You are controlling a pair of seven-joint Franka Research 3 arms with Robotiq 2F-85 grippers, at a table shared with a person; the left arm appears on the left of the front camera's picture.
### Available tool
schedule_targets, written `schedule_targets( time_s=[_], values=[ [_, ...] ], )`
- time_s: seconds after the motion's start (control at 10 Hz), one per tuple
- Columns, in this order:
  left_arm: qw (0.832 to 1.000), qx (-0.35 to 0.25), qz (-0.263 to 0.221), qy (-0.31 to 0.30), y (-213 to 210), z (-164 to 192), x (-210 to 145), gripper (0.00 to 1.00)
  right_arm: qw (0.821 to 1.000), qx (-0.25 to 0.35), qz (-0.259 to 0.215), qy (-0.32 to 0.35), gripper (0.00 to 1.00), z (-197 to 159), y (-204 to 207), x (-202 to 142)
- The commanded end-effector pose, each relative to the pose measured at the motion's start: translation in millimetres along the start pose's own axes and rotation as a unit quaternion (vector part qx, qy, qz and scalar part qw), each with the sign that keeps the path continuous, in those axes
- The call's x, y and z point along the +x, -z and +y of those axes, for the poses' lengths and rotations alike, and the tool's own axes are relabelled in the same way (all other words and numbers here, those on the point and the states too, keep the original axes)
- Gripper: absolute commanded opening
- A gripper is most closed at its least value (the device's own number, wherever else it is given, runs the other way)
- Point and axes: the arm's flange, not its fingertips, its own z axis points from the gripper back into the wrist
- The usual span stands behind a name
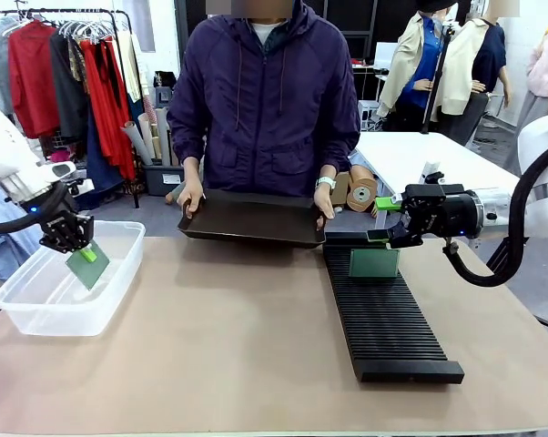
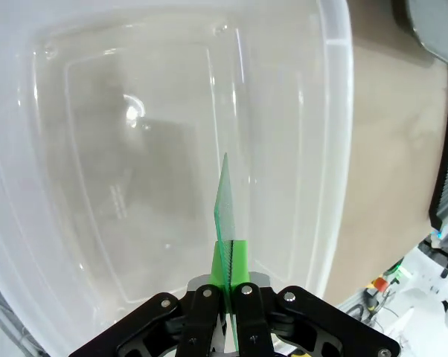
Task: Sort PCBs into racks and boxes based on the side picked up.
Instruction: If the short side of the Blank PCB is picked up, insert it into the PCB Rack ; if the long side is picked up, place it in the Organizing box.
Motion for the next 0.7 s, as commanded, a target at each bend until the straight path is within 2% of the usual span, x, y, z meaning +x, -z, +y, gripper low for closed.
schedule_targets(
  time_s=[0.0, 0.6],
  values=[
    [1.0, -0.004, -0.005, 0.005, 7, 5, 9, 0.0, 1.0, -0.001, 0.002, -0.009, 1.0, 1, 1, 0],
    [0.999, -0.022, -0.022, 0.015, 32, 17, 23, 0.0, 1.0, -0.001, 0.002, -0.009, 1.0, 1, 1, 0]
  ],
)
